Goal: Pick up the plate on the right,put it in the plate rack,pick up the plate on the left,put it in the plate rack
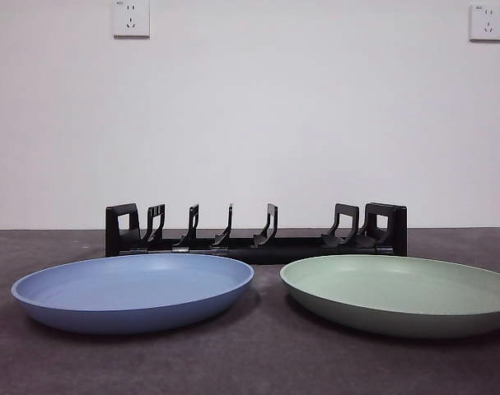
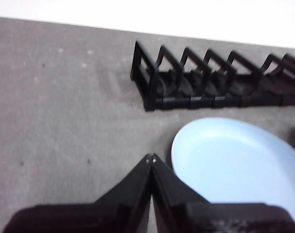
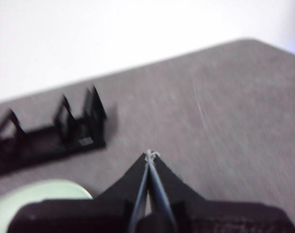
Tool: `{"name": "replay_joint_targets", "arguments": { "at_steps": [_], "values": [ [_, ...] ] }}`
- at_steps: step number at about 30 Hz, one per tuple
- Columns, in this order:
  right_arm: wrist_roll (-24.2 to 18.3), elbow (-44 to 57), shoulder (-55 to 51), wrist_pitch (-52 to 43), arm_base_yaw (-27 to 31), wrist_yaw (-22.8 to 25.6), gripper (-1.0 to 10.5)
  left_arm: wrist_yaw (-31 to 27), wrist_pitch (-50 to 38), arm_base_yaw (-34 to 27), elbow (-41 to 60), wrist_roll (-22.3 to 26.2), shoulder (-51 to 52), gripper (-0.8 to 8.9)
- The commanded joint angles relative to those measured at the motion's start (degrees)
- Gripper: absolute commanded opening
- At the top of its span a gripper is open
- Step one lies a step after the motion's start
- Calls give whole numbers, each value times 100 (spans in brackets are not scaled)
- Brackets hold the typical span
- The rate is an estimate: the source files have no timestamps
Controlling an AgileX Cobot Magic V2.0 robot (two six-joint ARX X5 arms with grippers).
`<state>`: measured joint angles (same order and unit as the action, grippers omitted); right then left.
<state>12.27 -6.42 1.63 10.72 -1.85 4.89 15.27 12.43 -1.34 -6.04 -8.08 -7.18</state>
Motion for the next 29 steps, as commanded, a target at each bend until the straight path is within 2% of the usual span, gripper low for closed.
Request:
{"name": "replay_joint_targets", "arguments": {
  "at_steps": [1, 4, 9, 12, 17, 21, 26, 29],
  "values": [
    [125, -380, 192, 96, 2, -136, -9, 114, 138, -15, -310, -94, -146, -8],
    [111, -887, 557, 411, 2, -337, -9, 483, 350, -13, -737, -96, -411, -7],
    [72, -1919, 1375, 1211, 2, -986, -9, 979, 929, -11, -1613, -68, -970, -7],
    [-264, -2568, 1884, 1735, 2, -1449, -9, 1255, 1335, -11, -2146, 11, -1296, -7],
    [-857, -3626, 2671, 2909, -2, -1921, -9, 1794, 2096, -9, -2929, 273, -1749, -8],
    [-1250, -4330, 3228, 3821, -2, -2238, -9, 2013, 2824, 42, -3467, 584, -2059, -7],
    [-1687, -4874, 3694, 4603, -2, -2444, -9, 2083, 3582, 177, -3947, 1038, -2332, -7],
    [-1703, -5071, 3906, 4750, -9, -2444, -8, 2081, 3733, 317, -4120, 1130, -2435, -8]
  ]
}}
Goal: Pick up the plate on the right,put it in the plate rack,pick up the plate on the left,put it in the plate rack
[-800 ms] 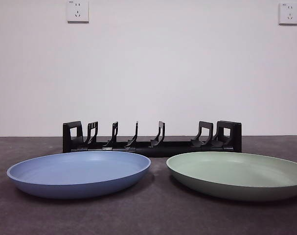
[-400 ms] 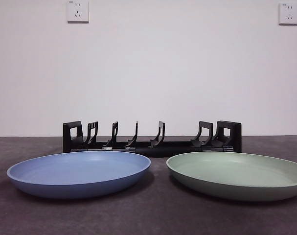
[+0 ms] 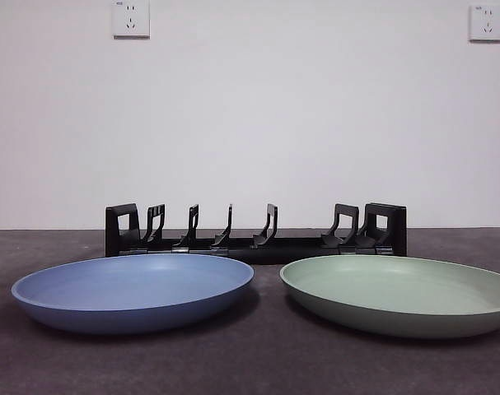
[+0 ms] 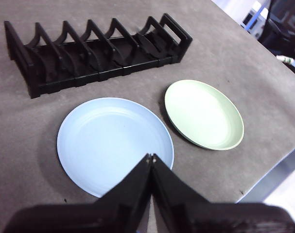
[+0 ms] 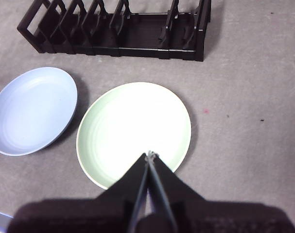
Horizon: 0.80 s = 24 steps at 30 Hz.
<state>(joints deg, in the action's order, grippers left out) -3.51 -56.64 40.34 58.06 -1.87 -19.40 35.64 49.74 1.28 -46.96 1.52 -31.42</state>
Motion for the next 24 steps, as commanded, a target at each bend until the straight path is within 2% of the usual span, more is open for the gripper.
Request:
{"name": "replay_joint_targets", "arguments": {
  "at_steps": [1, 3, 4, 5, 6, 7, 8, 9, 13, 17, 21, 24],
  "values": [
    [-122, -74, 68, 33, -4, -15, -8, 44, 2, 90, -35, 170, -35, -7],
    [-118, -85, 81, 24, -7, -22, 2, 44, 2, 122, -37, 162, -94, 24],
    [-120, -85, 81, 24, -7, -66, 18, 48, 0, 133, -37, 151, -127, 133],
    [-118, -85, 81, 22, -7, -94, 106, 50, -4, 144, -37, 151, -160, 315],
    [-111, -85, 81, 17, -7, -105, 252, 94, -9, 146, -39, 153, -195, 518],
    [-98, -85, 81, 9, -4, -105, 420, 184, -9, 160, -39, 153, -219, 622],
    [-87, -85, 81, -11, -4, -101, 578, 308, -9, 190, -39, 155, -243, 628],
    [-13, -85, 81, -33, -4, -98, 655, 404, -15, 221, -39, 173, -262, 628],
    [50, -85, 184, -7, -4, -101, 661, 535, -160, 404, -50, 431, -330, 628],
    [168, -85, 588, 11, -4, -96, 658, 527, -181, 820, -205, 1016, -404, 628],
    [221, -85, 1539, -232, -7, -96, 657, 516, -175, 1360, -568, 1565, -708, 628],
    [326, -85, 2409, -389, -7, -92, 654, 306, -122, 1725, -892, 1886, -1005, 628]
  ]
}}
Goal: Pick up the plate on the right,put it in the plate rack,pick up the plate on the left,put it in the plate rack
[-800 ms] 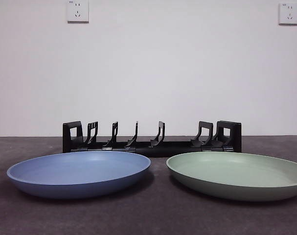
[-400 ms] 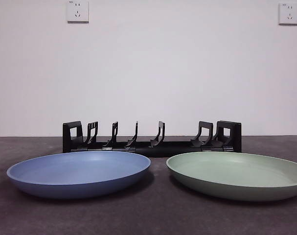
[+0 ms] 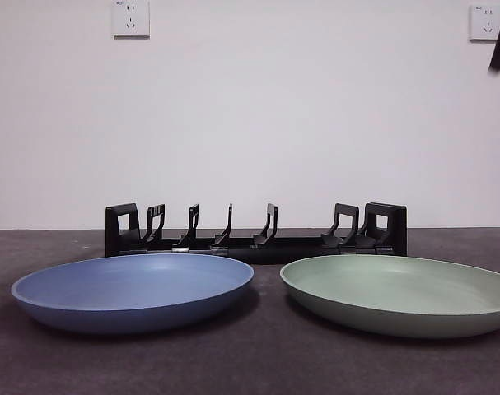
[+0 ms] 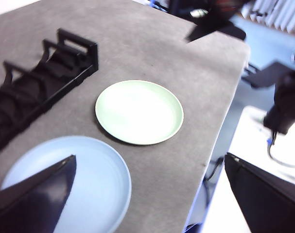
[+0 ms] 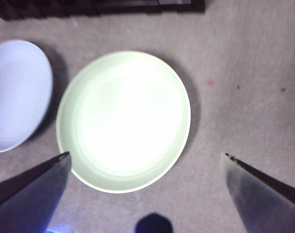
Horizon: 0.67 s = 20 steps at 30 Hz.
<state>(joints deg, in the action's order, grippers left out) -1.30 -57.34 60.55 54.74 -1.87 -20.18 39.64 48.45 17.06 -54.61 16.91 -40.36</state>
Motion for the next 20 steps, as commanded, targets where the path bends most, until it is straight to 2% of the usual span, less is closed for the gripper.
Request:
{"name": "replay_joint_targets", "arguments": {
  "at_steps": [1, 5, 16, 20],
  "values": [
    [109, -15, 625, -101, -7, -7, 641, -175, 11, 247, -208, 413, -203, 628],
    [107, -15, 1491, -291, -46, 20, 533, -435, 17, 627, -422, 605, -525, 628],
    [107, -15, 3080, -922, -352, 522, 520, -1390, 11, 1515, -516, 831, -1228, 628],
    [107, -15, 3357, -1088, -457, 682, 361, -1639, -44, 1720, -516, 898, -1392, 628]
  ]
}}
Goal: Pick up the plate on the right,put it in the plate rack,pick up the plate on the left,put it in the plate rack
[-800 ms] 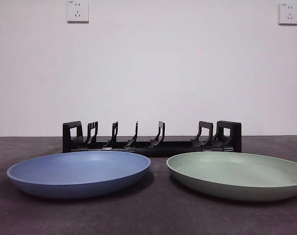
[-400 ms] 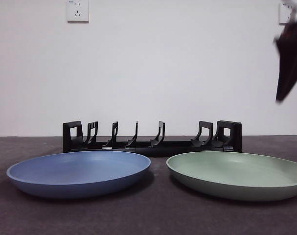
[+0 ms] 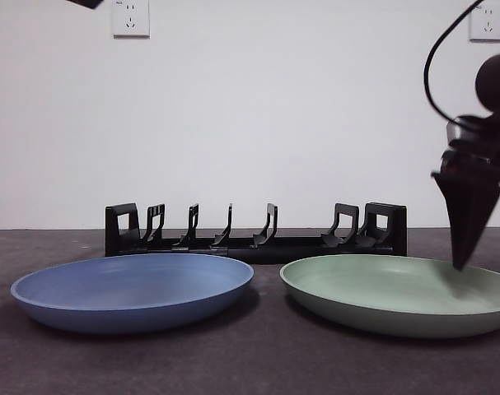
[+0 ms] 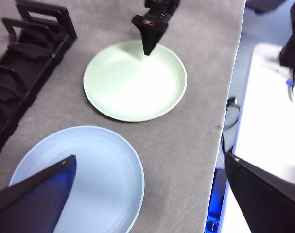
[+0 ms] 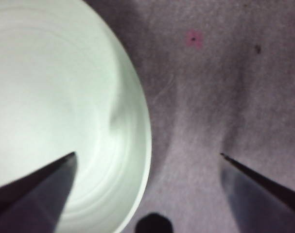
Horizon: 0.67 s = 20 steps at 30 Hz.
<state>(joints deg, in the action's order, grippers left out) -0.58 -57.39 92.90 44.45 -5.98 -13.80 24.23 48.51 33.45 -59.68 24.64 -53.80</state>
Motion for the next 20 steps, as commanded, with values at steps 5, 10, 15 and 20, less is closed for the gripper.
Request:
{"name": "replay_joint_targets", "arguments": {
  "at_steps": [5, 10, 15, 20],
  "values": [
    [35, -11, 273, -149, -87, 63, 172, -472, -59, 251, -9, 157, -184, 628],
    [20, -11, 273, -254, -87, 61, 42, -654, -61, 374, -9, 269, -275, 628],
    [20, -11, 284, -376, -87, 59, -8, -667, -144, 498, -9, 345, -363, 628],
    [20, -11, 284, -487, -85, 57, -9, -916, -186, 710, -9, 566, -452, 628]
  ]
}}
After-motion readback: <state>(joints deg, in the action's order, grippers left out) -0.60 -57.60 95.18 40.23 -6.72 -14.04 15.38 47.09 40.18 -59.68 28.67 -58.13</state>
